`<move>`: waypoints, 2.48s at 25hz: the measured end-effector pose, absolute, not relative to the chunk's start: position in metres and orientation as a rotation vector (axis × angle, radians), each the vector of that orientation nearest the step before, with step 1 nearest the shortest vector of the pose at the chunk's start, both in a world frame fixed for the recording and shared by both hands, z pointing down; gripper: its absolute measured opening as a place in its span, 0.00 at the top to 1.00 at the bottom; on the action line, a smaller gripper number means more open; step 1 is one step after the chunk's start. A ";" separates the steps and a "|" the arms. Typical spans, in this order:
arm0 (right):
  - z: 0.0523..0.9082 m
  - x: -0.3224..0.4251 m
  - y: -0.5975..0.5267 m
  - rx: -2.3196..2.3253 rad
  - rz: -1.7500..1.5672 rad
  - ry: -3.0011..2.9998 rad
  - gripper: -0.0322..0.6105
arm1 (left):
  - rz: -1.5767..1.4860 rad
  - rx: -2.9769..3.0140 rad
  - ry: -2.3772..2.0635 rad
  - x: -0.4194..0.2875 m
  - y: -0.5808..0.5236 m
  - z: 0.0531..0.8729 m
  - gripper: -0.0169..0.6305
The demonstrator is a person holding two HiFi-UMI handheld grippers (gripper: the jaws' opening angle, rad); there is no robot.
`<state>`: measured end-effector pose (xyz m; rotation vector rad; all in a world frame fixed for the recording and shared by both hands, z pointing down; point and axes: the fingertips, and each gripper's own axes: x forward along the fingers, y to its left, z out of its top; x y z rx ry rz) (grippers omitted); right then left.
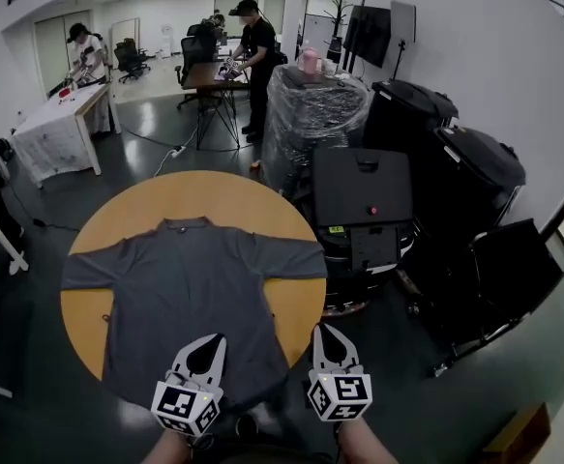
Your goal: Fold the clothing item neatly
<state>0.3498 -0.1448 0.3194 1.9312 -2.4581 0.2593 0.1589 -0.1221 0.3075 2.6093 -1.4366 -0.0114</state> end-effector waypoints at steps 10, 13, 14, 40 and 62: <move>0.343 0.378 -0.193 2.057 0.326 -2.306 0.97 | -0.056 2.600 -1.313 0.169 -0.186 0.314 0.96; 0.349 0.393 -0.212 2.081 0.344 -2.289 0.97 | -0.041 2.566 -1.338 0.171 -0.199 0.322 0.96; 0.350 0.399 -0.221 2.084 0.348 -2.289 0.97 | -0.046 2.544 -1.348 0.172 -0.203 0.324 0.96; 0.441 0.535 -0.380 1.759 0.509 -2.471 0.97 | 0.127 2.328 -1.599 0.348 -0.327 0.386 0.96; 0.619 0.488 -0.412 1.325 0.580 -2.339 0.84 | 0.374 2.209 -1.582 0.372 -0.371 0.475 0.96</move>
